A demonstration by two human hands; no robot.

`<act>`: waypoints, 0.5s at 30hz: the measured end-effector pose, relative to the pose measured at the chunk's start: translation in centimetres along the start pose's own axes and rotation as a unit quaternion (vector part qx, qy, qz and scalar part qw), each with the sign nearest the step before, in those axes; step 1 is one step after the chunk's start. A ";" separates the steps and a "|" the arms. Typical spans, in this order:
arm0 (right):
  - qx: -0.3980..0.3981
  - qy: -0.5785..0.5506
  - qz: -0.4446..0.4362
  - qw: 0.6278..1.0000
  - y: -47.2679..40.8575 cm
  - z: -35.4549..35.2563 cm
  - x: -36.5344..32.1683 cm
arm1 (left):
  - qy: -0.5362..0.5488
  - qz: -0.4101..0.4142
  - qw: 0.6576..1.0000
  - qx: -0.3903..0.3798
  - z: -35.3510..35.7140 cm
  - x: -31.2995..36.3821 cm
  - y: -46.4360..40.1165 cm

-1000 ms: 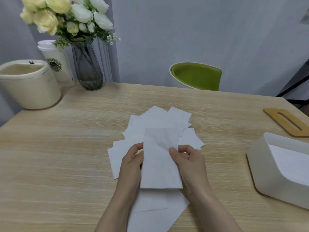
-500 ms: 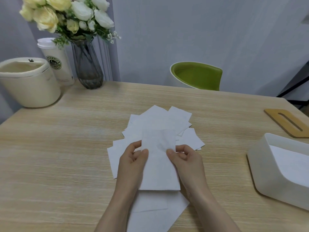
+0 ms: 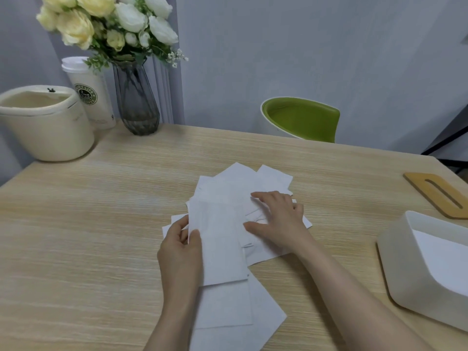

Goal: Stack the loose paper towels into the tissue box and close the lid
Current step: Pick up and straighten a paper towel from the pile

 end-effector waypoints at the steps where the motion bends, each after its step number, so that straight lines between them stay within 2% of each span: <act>1: 0.005 0.011 -0.001 1.000 -0.2 0.0 0.1 | 0.009 0.001 1.000 0.002 -0.1 0.1 0.0; 6: 0.040 0.081 -0.025 0.996 -0.3 -0.3 0.3 | 0.061 0.002 0.998 0.011 -0.3 0.5 0.1; 15: 0.106 0.075 -0.057 0.990 1.0 -1.4 0.1 | 0.120 0.012 0.993 0.014 -0.3 1.1 0.5</act>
Point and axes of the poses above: each hand's wrist, its own y-axis away from the middle knuckle, its own z-axis out of the palm, x = y × z, the point moved 3 cm from there along -y, towards the middle knuckle, and after that the axes turned 3 degrees about -y, right-handed, at the moved point
